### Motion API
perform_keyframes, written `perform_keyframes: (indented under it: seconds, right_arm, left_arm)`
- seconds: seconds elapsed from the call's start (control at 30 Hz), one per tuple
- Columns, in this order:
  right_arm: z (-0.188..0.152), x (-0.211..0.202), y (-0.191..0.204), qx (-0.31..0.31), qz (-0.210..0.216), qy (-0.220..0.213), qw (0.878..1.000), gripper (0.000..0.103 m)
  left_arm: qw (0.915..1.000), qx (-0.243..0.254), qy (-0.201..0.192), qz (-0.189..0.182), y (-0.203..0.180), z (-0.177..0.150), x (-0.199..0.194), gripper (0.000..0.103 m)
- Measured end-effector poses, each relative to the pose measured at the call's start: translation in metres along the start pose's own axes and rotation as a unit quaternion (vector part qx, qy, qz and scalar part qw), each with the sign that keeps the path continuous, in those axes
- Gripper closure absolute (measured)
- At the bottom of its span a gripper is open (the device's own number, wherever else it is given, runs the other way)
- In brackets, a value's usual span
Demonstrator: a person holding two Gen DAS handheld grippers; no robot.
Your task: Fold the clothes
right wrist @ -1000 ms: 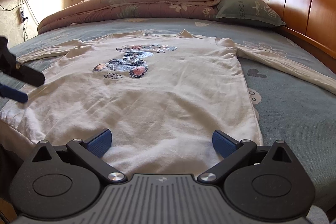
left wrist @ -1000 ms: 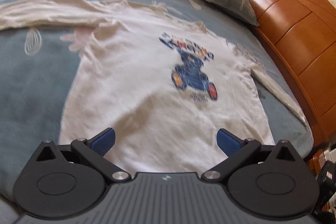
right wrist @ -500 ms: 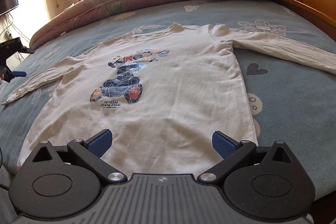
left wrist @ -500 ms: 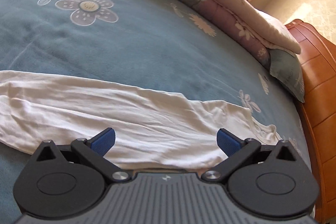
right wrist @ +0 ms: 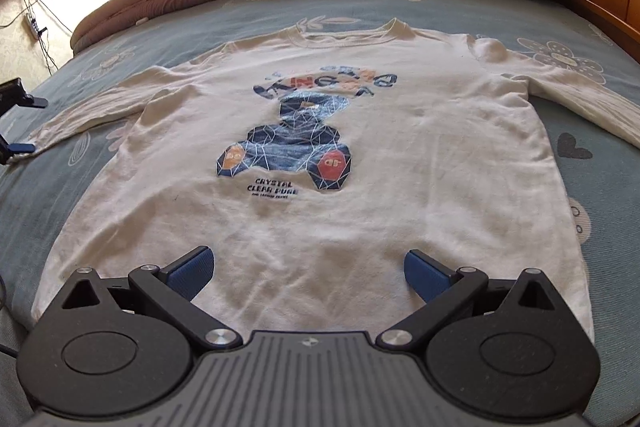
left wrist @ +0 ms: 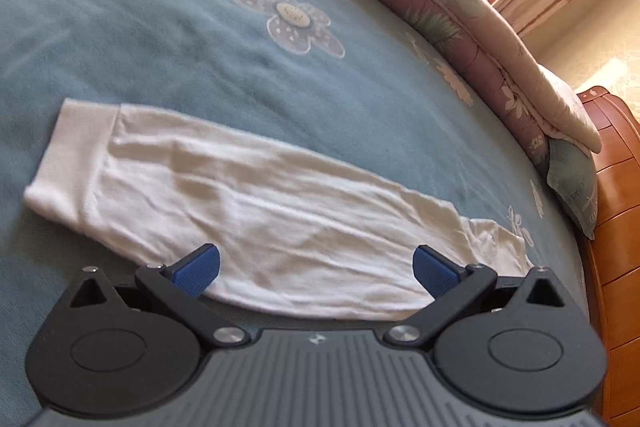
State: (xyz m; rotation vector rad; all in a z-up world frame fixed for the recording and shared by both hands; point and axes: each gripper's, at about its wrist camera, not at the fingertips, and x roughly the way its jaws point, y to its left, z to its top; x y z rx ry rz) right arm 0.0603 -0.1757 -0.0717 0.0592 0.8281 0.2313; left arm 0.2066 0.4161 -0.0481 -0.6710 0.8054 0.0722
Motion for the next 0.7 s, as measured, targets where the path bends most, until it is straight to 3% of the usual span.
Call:
perform_keyframes:
  seconds: [0.1,0.43,0.7]
  right_arm:
    - [0.001,0.004,0.006,-0.012,-0.013,0.002,1.000,0.000]
    - [0.000,0.011,0.016,-0.053,-0.040,0.020,0.998,0.000]
    - [0.003,0.016,0.020,-0.053,-0.055,0.023,0.997,0.000]
  left_arm:
    - [0.9998,-0.001,-0.014,-0.012,0.002,0.016,0.004,0.001]
    - [0.9990,-0.030,-0.011,0.030,0.043,0.017,0.005,0.001]
    - [0.9998,-0.017,-0.005,-0.012,0.027,0.037,0.032,0.001]
